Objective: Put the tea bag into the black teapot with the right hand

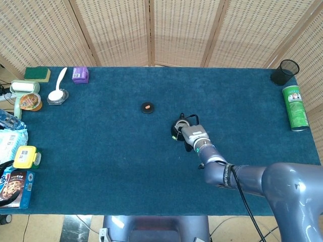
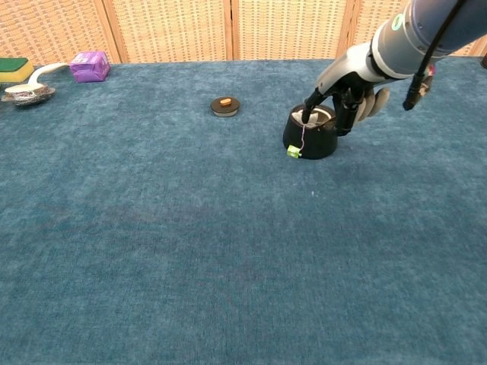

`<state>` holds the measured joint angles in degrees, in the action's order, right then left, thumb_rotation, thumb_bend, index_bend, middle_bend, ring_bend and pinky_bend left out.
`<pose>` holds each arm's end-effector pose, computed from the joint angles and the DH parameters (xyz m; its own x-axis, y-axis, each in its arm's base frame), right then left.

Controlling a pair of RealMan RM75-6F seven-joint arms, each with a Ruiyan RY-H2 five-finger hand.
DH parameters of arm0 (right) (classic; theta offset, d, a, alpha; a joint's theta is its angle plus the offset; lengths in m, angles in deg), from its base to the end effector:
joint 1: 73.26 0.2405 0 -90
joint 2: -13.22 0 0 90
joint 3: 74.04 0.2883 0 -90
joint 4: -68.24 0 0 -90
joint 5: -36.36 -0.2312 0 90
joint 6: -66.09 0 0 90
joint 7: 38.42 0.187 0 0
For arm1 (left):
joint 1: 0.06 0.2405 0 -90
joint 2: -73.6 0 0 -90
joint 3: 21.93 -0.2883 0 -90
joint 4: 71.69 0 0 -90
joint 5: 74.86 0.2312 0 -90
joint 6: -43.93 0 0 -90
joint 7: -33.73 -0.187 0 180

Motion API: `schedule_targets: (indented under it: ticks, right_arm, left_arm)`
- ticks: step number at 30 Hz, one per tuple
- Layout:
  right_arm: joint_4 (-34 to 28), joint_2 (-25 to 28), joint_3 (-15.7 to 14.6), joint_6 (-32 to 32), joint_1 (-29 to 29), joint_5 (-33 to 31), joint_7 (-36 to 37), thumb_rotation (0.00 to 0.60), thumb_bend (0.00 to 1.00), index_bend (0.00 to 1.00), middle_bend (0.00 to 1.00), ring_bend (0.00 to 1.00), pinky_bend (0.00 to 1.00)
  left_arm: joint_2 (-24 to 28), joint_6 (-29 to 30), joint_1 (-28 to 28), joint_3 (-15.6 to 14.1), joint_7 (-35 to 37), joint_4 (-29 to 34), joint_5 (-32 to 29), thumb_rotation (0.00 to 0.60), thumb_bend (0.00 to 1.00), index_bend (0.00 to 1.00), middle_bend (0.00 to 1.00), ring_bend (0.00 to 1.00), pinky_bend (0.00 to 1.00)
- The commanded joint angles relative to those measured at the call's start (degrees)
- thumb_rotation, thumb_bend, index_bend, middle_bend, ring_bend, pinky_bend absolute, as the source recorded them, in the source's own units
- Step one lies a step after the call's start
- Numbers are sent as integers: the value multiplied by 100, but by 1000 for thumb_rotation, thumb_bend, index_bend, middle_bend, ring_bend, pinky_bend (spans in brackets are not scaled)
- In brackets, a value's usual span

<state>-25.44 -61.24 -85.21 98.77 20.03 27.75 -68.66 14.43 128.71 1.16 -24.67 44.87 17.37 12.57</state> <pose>-0.0651 -0.4570 -0.0320 0.5016 -0.6762 0.5396 -0.8395 -0.2299 0.4923 -0.3934 0.1656 0.1742 0.3416 0.1346 0.9302 0.9306 0.0897 -0.3548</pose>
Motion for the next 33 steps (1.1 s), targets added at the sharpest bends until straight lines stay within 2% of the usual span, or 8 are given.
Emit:
schedule_targets:
  ticks: [1,10,19,26,33]
  right_arm:
    - [34,-41,28,10,34,-12,38,600,730,91,1000,1000,1000]
    - [269,-182,-129,24,158,-255,19,600,727,91,1000,1000,1000]
    - [171,-54,-304,110,176,-356,-30,600,728,91,1000,1000,1000]
    - [-175,238,-167,251,108,-110,84,600,727,91,1000,1000,1000]
    - [-820,788,155,450,-174,538,429,600,725,91,1000,1000,1000]
  left_arm:
    - [8,4,8,-2,11,-4,-7,600,265,124,201,77,151]
    - [12,-3,22,-4,45,-38,-28,600,266,124,193,77,151]
    - [-8,-14,4,-6,52,-48,9,600,264,124,193,76,151]
    - [23,36,14,-1,53,-14,36,600,265,124,193,76,151]
    - [51,84,22,-1,31,53,74,600,265,124,193,76,151]
